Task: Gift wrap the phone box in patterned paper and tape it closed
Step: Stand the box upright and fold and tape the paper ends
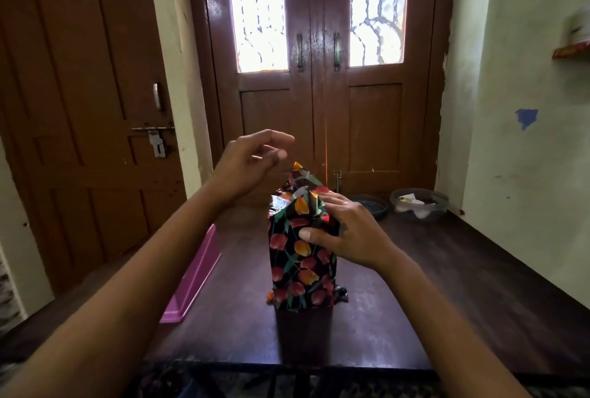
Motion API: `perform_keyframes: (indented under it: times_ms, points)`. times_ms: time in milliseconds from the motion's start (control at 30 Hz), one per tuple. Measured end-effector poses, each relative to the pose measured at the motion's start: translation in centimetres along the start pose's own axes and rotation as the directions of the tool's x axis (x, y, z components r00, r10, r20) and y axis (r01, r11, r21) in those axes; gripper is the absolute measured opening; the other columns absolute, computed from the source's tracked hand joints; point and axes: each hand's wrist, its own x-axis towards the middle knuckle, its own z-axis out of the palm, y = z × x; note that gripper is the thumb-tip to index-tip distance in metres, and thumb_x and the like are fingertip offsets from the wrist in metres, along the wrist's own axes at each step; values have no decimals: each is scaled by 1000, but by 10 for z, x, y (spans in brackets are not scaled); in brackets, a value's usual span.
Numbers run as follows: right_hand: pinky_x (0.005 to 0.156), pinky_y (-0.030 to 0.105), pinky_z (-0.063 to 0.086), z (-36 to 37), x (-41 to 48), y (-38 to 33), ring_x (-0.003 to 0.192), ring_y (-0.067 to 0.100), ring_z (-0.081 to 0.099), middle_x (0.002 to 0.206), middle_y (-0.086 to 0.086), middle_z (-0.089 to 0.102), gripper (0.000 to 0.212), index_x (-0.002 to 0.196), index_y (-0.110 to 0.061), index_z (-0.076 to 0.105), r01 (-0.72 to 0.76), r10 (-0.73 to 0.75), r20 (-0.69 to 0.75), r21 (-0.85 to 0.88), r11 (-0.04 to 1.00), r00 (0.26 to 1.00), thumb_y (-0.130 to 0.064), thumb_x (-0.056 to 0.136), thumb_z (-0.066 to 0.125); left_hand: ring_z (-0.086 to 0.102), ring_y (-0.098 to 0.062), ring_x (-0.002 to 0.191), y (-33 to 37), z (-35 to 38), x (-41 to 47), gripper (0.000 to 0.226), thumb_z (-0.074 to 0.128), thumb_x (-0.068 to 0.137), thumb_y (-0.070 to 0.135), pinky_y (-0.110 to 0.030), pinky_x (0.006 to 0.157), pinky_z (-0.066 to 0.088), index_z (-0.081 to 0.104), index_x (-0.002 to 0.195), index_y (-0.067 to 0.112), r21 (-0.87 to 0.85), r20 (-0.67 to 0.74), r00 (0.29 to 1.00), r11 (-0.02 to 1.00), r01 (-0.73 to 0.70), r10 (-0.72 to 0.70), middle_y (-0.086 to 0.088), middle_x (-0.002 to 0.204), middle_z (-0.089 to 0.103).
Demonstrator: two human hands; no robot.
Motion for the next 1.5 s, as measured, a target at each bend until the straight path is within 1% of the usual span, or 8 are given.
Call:
perform_keyframes:
  times_ms: [167,333,467,633,767,933,1233,1500]
  points:
    - [91,31,47,-7,6,-7,109,5,53,116,-14,59,59,114,-26,63,-37,41,109,-39,999,993,-69,76,50,65,-8,95,24,-11,-31,37,55,86,44,-22,79,53,66,109,17,-131,383,924,990,59,-5,6,103,69]
    - [95,26,33,-30,12,-12,97,-12,51,101,-26,58,41,94,-33,66,-348,263,261,369,862,929,-48,96,28,61,-10,101,21,-4,-53,34,55,83,47,-25,86,50,71,102,23,-139,331,943,990,8,39,11,103,67]
    - [101,32,42,-27,25,-15,109,4,57,116,-7,66,36,106,-25,71,-303,265,200,191,934,943,-43,95,43,50,1,111,15,8,-68,35,54,85,50,-12,91,39,67,110,30,46,354,925,985,-164,137,22,113,58]
    - [94,21,45,-16,25,-9,109,6,57,121,-5,63,29,118,-20,64,-180,175,91,50,982,980,-27,91,57,60,1,102,13,2,-72,25,52,91,30,-14,86,47,67,109,21,-170,168,985,983,66,-37,12,106,68]
    - [97,17,38,-4,21,-6,118,6,50,130,-2,57,35,126,-15,58,-188,187,20,57,980,982,-28,94,52,63,-8,90,0,8,-55,17,55,93,24,-25,78,51,71,96,17,-123,-31,963,957,261,-267,2,93,70]
    - [101,18,32,5,16,-7,126,8,43,135,-2,52,37,130,-15,53,-160,164,-43,80,984,986,-28,99,40,64,-22,82,-3,21,-33,34,61,86,41,-37,73,51,72,85,9,-85,47,906,902,424,-421,-7,80,68]
    - [100,17,27,2,16,-9,128,7,37,138,-1,49,39,132,-16,51,-182,182,-1,66,981,983,-30,100,34,54,-5,67,9,22,-2,22,69,82,28,-13,48,42,66,89,8,26,287,714,750,660,-638,1,76,59]
    - [101,14,26,-6,15,-10,129,2,34,143,-5,43,44,139,-17,41,-186,186,119,-8,983,975,-24,96,48,50,-9,68,1,24,-2,24,74,78,22,-20,56,46,51,76,16,-17,254,730,752,659,-634,-1,80,54]
